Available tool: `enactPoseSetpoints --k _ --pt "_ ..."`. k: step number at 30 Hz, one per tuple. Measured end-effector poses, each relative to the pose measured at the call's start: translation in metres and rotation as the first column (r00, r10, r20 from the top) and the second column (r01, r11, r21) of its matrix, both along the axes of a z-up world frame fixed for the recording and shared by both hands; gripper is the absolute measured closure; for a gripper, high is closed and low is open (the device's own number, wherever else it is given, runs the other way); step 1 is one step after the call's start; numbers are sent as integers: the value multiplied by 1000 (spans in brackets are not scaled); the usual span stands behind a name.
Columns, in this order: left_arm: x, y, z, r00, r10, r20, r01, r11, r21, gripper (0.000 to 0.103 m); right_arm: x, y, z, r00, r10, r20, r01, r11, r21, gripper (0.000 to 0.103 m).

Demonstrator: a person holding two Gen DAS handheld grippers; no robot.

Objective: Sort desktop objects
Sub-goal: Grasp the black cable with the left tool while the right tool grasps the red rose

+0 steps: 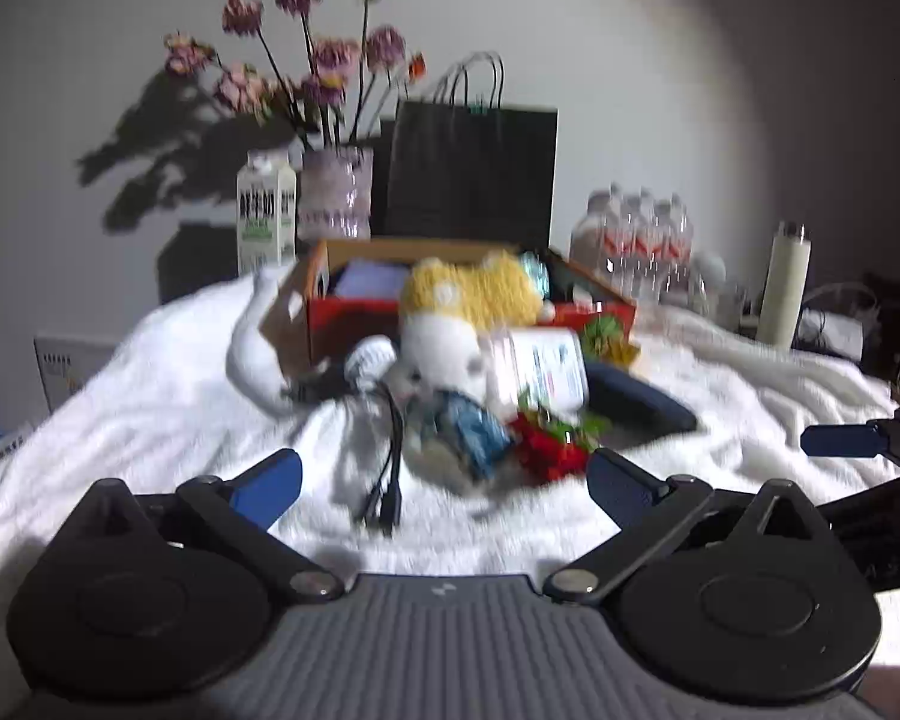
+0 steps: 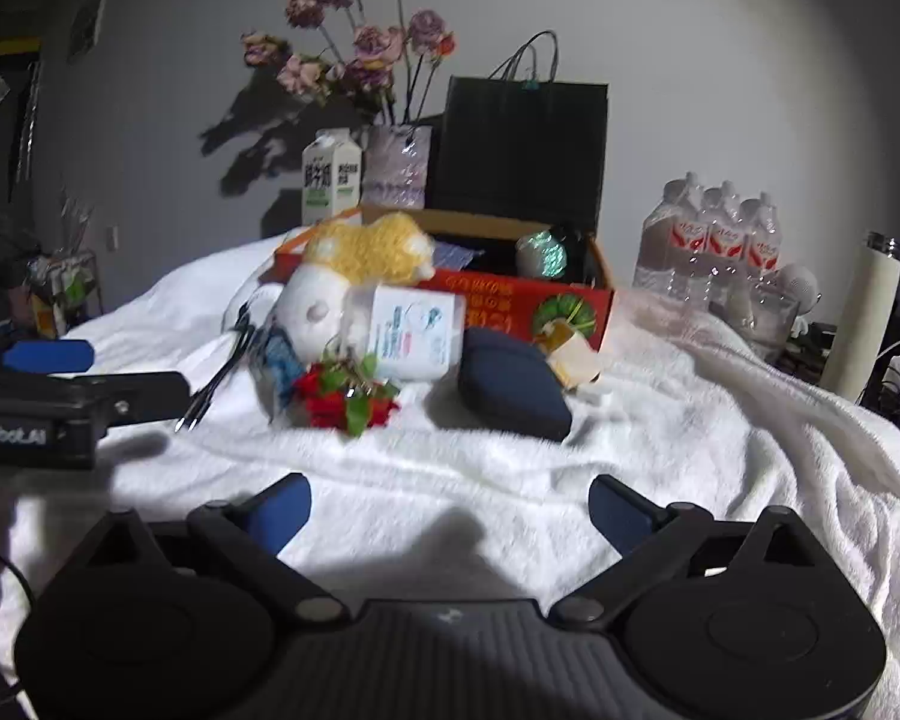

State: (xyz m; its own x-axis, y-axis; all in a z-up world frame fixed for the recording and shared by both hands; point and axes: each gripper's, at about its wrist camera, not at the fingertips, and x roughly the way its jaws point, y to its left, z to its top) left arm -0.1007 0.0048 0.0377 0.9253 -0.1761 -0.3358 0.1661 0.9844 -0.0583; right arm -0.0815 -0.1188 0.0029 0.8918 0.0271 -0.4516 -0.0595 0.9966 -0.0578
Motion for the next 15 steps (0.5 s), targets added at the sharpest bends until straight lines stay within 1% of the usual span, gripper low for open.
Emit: enactPoseSetpoints --k 4,7,9,11,12,13,14,15 --pt "6 6 4 999 -24 21 24 1000 -15 0 4 0 9 998 -18 61 17 999 31 0" --pt "7 14 4 998 -14 59 18 998 -68 0 6 -2 15 991 -34 131 26 998 57 0" --pt "10 18 3 998 -5 69 12 995 -94 0 7 -5 19 984 -48 173 36 996 76 0" --pt "15 18 2 998 9 57 -4 996 -84 0 6 -11 20 972 -48 229 19 992 126 0" --pt "17 17 1 999 14 52 -11 997 -74 0 6 -13 19 967 -36 251 2 991 136 0" --pt "19 17 0 999 20 46 -17 998 -64 0 9 -13 17 967 -25 252 -8 992 129 0" --pt "21 17 -1 999 21 34 -19 999 -51 0 13 -13 16 971 -18 236 -9 993 115 0" --pt "25 17 -3 1000 17 15 -16 999 -41 0 19 -10 14 980 -14 200 -5 996 94 0"
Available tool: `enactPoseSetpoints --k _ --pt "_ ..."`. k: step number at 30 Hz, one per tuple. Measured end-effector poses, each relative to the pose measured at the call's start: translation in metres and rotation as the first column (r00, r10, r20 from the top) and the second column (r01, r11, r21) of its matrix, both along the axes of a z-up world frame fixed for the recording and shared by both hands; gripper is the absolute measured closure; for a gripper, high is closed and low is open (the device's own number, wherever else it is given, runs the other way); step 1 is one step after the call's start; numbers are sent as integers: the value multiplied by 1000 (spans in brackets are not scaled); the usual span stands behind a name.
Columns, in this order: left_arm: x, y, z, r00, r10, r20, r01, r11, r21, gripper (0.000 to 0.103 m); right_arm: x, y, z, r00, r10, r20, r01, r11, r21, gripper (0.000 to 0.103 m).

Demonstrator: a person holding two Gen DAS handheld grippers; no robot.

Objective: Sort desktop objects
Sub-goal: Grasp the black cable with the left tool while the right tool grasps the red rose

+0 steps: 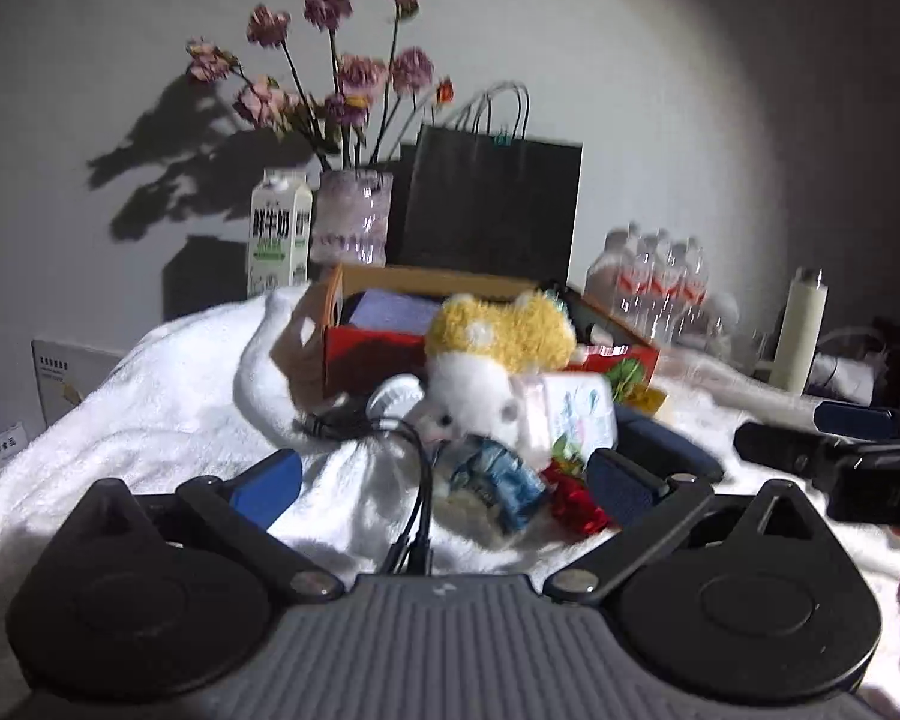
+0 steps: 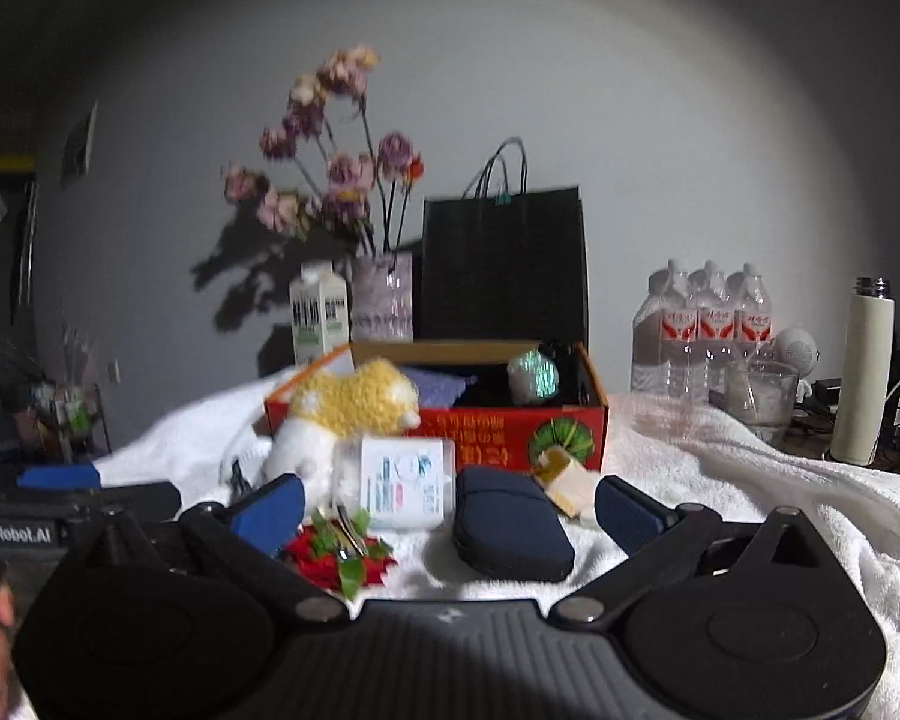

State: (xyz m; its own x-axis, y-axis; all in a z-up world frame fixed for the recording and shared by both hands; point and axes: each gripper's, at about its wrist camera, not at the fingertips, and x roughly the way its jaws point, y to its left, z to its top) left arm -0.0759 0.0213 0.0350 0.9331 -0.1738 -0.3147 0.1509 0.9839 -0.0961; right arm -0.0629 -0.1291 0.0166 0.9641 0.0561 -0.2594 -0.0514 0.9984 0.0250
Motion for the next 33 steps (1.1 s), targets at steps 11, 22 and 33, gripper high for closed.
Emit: enactPoseSetpoints --k 11,22,33 --pt "52 22 -3 994 -14 -106 10 999 -42 16 55 33 -13 973 126 -191 -133 991 -28 35" --pt "82 23 -28 941 -110 -320 77 991 -114 90 91 57 -30 939 167 -299 -195 978 -68 58" --pt "14 37 24 973 -119 -198 96 988 -123 96 57 56 -8 960 130 -246 -159 982 -103 68"
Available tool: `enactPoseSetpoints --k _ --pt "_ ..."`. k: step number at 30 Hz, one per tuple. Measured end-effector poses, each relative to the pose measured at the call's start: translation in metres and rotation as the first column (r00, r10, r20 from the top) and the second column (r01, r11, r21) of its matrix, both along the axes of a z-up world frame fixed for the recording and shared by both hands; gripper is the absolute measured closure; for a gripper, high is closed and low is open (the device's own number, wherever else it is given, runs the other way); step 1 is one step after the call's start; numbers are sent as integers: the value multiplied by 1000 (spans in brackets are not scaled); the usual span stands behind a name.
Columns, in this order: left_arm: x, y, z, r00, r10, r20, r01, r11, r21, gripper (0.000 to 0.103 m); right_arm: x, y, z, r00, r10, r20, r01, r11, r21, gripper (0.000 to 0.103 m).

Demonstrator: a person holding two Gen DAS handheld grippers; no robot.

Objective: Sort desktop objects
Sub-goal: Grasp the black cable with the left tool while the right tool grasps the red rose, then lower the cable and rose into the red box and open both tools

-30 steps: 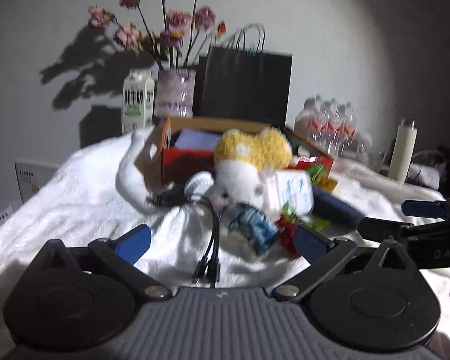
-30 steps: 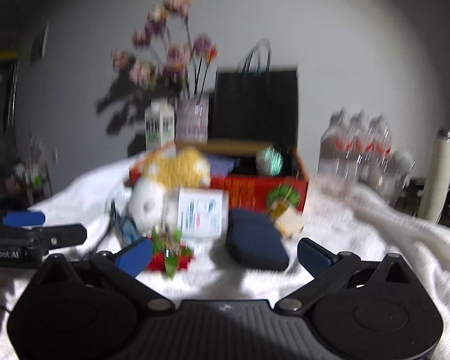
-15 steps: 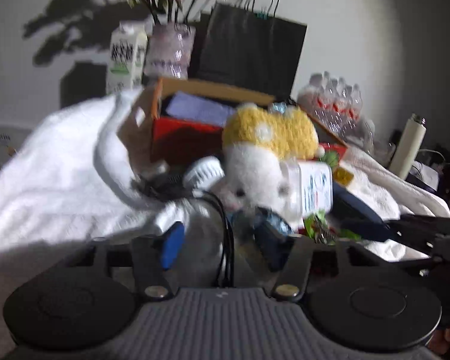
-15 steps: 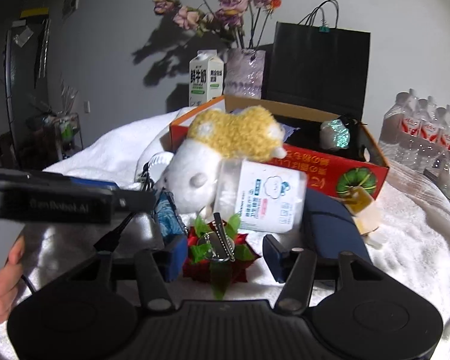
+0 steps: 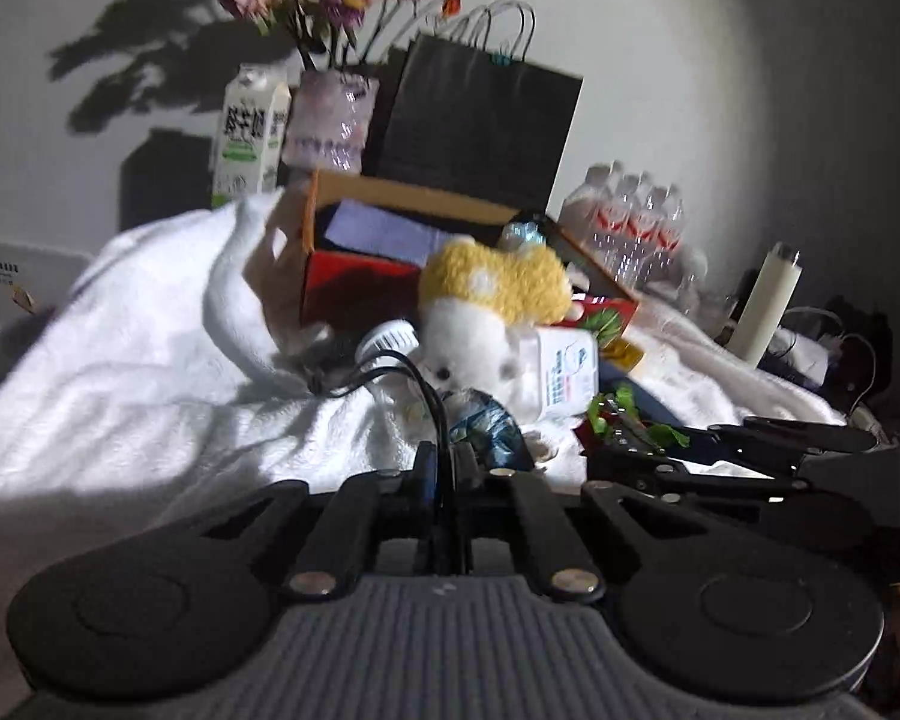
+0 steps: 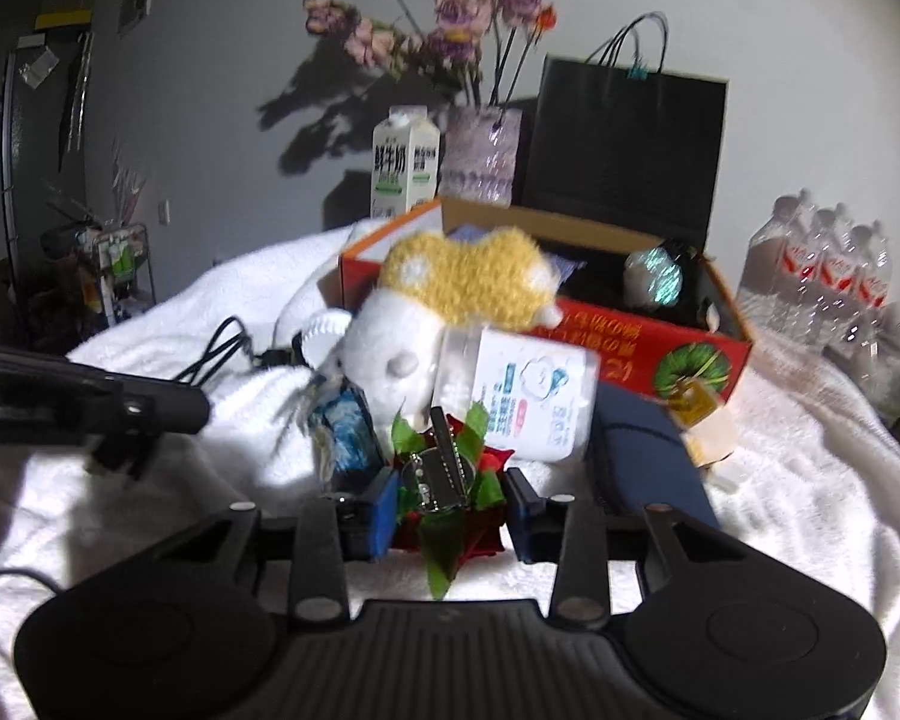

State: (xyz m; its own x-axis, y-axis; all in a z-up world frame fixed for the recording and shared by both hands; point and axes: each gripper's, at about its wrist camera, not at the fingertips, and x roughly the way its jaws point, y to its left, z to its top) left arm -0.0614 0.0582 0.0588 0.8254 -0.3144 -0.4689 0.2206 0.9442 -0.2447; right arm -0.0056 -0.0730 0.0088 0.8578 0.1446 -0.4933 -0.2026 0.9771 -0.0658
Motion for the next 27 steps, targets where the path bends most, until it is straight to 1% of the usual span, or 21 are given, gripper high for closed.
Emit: enactPoseSetpoints --k 4,8,11,14,17,20,21,24,27 --pt "-20 16 18 999 37 24 -35 996 -85 97 -27 -5 16 998 -27 51 27 1000 3 69" --pt "-32 27 37 998 52 47 -45 989 -138 97 -54 -15 31 993 -65 99 62 998 27 69" --pt "-36 29 55 996 29 85 -16 988 -155 97 -70 -20 41 987 -87 133 83 996 32 69" --pt "-29 25 74 991 -12 135 30 991 -133 97 -79 -28 52 983 -95 160 87 995 53 69" --pt "-5 19 95 983 -50 178 66 994 -84 97 -75 -38 63 977 -100 186 90 994 61 69" --pt "32 16 117 977 -73 202 84 995 -50 97 -58 -50 79 973 -93 210 82 995 63 69" --pt "47 14 126 974 -102 204 113 993 -43 97 -50 -53 85 973 -87 215 75 995 61 69" --pt "95 5 145 966 -157 206 170 985 -44 97 -13 -64 106 973 -58 222 47 997 56 69" --pt "147 -10 151 962 -188 197 195 981 -16 97 43 -74 124 980 -36 194 25 998 60 69"
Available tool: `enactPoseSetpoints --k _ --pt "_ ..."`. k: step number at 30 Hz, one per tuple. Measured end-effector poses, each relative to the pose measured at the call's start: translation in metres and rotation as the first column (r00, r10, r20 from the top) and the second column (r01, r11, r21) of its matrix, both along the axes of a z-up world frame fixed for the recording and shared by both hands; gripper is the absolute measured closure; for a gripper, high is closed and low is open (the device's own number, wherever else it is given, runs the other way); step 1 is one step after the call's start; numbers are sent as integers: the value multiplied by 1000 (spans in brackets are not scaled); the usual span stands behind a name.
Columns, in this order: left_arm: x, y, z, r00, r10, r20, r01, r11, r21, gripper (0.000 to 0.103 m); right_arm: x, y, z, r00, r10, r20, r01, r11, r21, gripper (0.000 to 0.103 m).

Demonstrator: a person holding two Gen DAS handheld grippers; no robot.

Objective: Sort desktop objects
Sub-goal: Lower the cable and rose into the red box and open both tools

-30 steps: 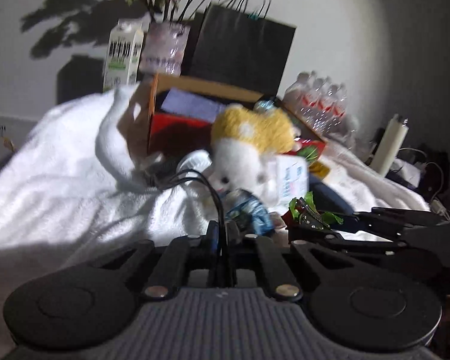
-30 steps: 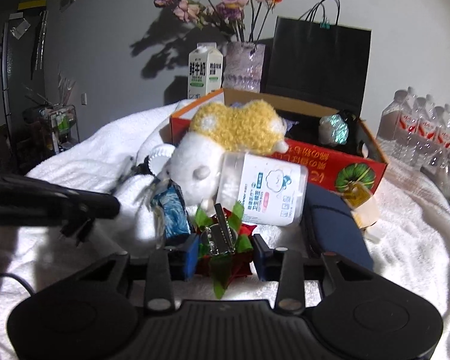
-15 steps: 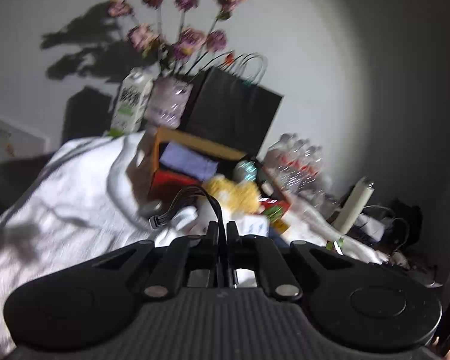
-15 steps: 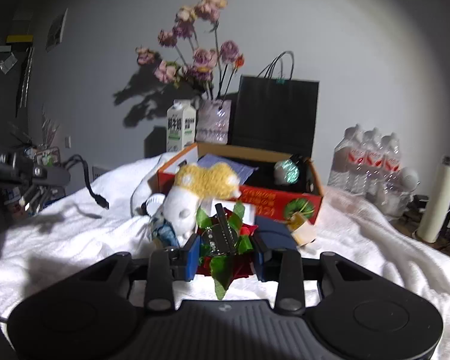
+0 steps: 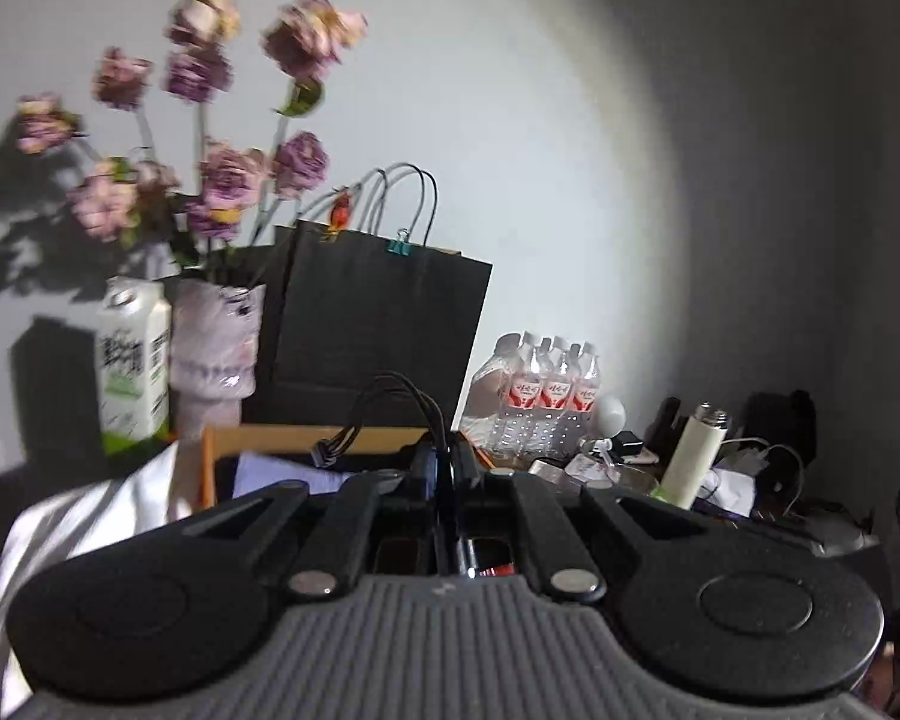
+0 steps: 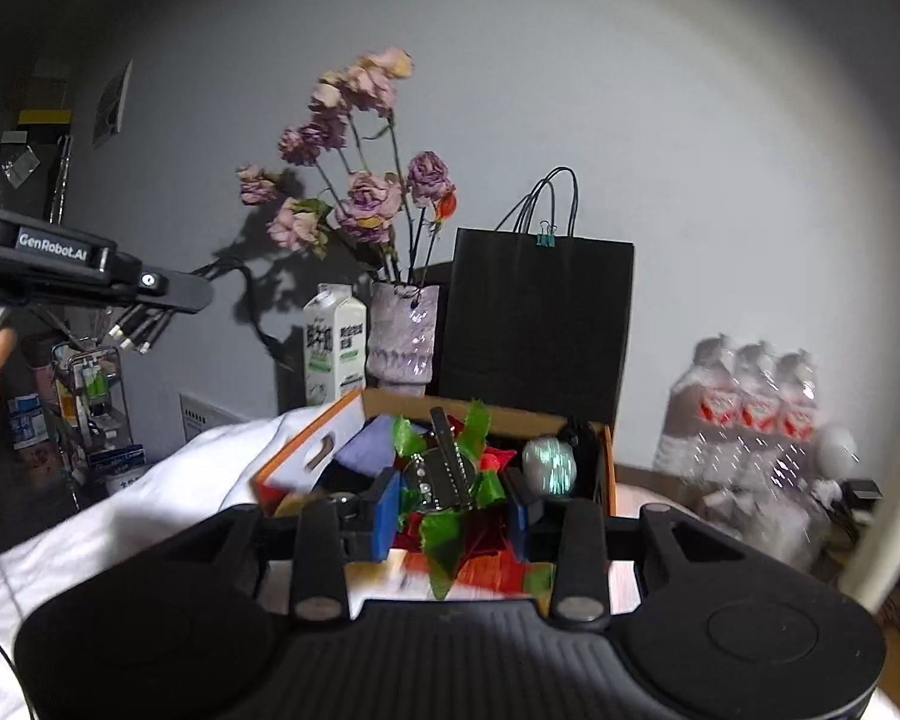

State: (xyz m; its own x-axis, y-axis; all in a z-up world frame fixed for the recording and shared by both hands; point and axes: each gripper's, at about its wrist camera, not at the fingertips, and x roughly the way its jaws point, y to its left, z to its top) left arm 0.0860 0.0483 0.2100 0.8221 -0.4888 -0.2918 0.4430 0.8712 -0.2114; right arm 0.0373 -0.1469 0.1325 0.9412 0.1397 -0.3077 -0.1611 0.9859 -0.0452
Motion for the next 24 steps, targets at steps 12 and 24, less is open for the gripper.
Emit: enactPoseSetpoints --k 12,24 --pt "212 -33 -106 947 171 -272 -124 976 181 98 290 -24 -40 924 35 -381 62 969 239 68" --pt "227 -2 -101 898 292 -328 -249 954 168 46 338 -12 -64 904 -78 -421 148 979 136 30"
